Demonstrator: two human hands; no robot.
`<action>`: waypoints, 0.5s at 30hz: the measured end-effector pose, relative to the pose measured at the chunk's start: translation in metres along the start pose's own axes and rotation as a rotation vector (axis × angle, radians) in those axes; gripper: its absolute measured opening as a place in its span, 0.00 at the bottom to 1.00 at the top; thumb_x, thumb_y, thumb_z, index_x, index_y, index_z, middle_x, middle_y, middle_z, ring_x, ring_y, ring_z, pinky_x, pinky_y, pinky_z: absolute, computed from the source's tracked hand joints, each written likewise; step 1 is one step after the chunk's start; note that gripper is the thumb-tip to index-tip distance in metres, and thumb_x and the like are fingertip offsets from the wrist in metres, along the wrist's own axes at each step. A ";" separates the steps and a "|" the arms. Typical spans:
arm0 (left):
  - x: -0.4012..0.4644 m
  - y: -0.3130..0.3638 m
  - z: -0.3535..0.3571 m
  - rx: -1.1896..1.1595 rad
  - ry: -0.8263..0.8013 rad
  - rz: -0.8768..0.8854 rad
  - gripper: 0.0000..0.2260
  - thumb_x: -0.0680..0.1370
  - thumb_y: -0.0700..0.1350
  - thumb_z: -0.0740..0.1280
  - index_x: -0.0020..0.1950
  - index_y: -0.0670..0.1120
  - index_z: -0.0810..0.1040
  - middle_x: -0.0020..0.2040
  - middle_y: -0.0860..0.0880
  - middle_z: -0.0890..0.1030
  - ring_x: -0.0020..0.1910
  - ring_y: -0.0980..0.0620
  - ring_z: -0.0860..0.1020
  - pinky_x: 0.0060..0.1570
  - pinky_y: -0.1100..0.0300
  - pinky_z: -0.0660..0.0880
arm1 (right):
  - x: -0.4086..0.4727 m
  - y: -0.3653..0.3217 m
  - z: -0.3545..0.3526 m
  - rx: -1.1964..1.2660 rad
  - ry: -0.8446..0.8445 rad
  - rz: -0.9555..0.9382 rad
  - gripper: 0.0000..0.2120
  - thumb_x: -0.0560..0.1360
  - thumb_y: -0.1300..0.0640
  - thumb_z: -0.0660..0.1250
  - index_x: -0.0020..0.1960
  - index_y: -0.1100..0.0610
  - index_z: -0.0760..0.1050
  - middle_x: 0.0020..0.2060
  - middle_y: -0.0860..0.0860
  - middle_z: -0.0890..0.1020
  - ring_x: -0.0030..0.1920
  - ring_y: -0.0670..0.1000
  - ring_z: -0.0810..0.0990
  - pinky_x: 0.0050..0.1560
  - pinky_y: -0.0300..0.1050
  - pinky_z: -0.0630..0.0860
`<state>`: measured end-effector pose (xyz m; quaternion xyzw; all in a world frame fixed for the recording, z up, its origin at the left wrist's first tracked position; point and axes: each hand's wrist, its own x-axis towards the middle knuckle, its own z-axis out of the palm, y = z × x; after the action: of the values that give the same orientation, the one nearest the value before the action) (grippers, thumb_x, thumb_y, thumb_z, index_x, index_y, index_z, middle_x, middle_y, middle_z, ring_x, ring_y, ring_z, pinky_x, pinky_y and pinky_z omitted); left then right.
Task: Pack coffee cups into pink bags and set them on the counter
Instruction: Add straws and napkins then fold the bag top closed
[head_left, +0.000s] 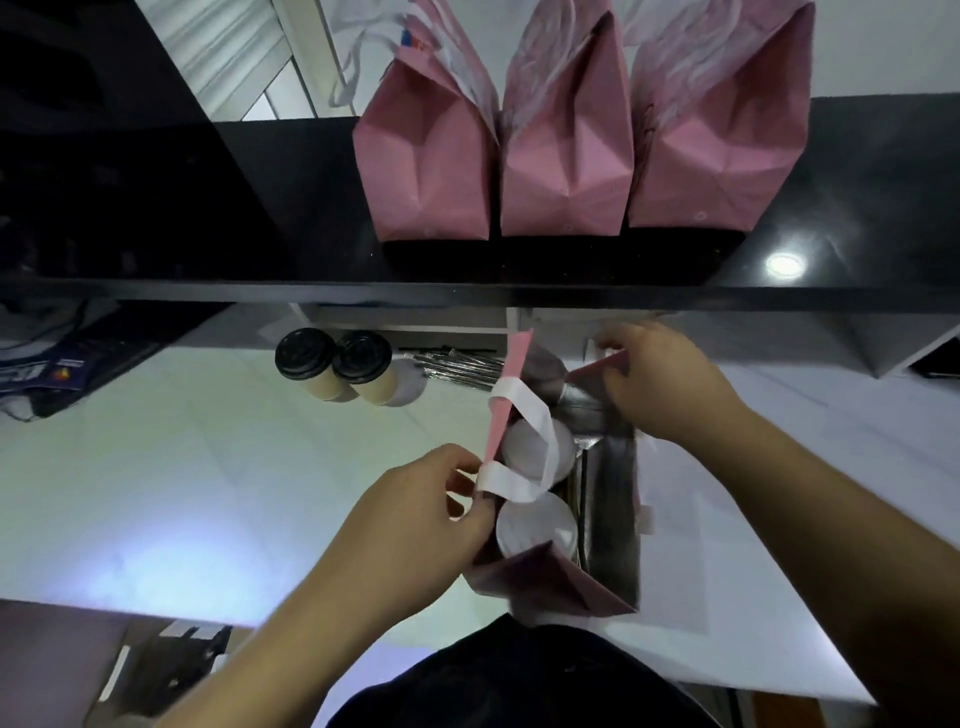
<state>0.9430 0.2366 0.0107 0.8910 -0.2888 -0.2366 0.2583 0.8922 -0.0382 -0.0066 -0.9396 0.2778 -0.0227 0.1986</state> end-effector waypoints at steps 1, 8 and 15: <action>0.002 -0.001 -0.003 0.008 0.021 0.019 0.05 0.78 0.58 0.64 0.49 0.61 0.78 0.42 0.66 0.81 0.41 0.65 0.79 0.34 0.65 0.71 | 0.000 0.002 0.001 0.015 -0.010 0.015 0.18 0.76 0.60 0.63 0.65 0.53 0.79 0.55 0.55 0.83 0.51 0.58 0.79 0.48 0.48 0.76; 0.042 -0.008 -0.023 0.053 0.102 0.083 0.11 0.81 0.47 0.60 0.45 0.50 0.82 0.31 0.53 0.77 0.29 0.55 0.71 0.27 0.57 0.63 | -0.018 0.015 -0.007 0.045 0.017 0.075 0.09 0.77 0.60 0.63 0.48 0.54 0.83 0.40 0.53 0.84 0.37 0.55 0.79 0.35 0.46 0.75; 0.098 -0.012 -0.038 -0.060 0.023 0.094 0.07 0.80 0.54 0.67 0.49 0.59 0.86 0.37 0.49 0.84 0.27 0.51 0.72 0.28 0.59 0.68 | -0.065 0.015 -0.003 0.094 -0.117 0.140 0.08 0.81 0.48 0.64 0.48 0.47 0.81 0.39 0.43 0.83 0.35 0.45 0.79 0.34 0.42 0.75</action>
<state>1.0399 0.1950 0.0057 0.8711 -0.3198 -0.2225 0.2991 0.8294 -0.0158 -0.0054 -0.9073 0.3291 0.0332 0.2597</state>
